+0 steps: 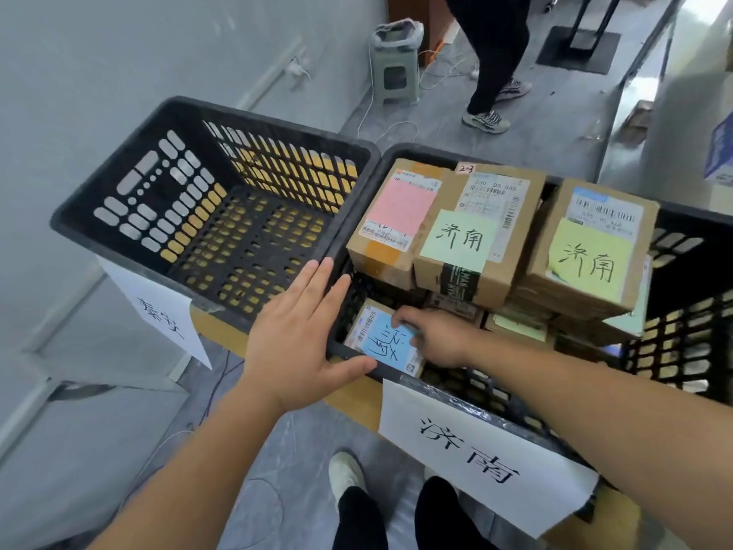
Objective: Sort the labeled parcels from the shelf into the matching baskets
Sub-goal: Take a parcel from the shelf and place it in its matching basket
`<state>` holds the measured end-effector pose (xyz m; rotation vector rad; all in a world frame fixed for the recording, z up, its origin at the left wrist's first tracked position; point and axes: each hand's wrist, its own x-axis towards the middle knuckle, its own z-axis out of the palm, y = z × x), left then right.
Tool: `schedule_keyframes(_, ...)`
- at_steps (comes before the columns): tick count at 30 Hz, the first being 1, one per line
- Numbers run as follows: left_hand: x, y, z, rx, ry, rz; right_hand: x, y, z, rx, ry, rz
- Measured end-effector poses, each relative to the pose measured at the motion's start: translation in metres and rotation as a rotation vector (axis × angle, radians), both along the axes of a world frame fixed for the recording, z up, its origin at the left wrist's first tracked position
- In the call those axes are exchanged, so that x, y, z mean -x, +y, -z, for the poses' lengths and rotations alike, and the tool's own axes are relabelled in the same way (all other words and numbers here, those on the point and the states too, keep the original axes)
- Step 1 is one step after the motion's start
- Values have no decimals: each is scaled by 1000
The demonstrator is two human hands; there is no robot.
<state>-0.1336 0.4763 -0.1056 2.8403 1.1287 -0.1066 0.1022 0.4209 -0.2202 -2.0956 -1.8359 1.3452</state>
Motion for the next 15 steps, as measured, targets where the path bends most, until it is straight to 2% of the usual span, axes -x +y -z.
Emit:
schedule_keyframes(7, 3, 2, 0, 19, -7, 18, -1, -1, -7, -19, -36, -64)
schedule_keyframes(12, 1, 4, -7, 30, 27, 31, 5, -8, -57, -20, -54, -14)
schedule_keyframes(15, -7, 16, -10, 43, 1, 133, 14, -20, -96, -14, -64, 73)
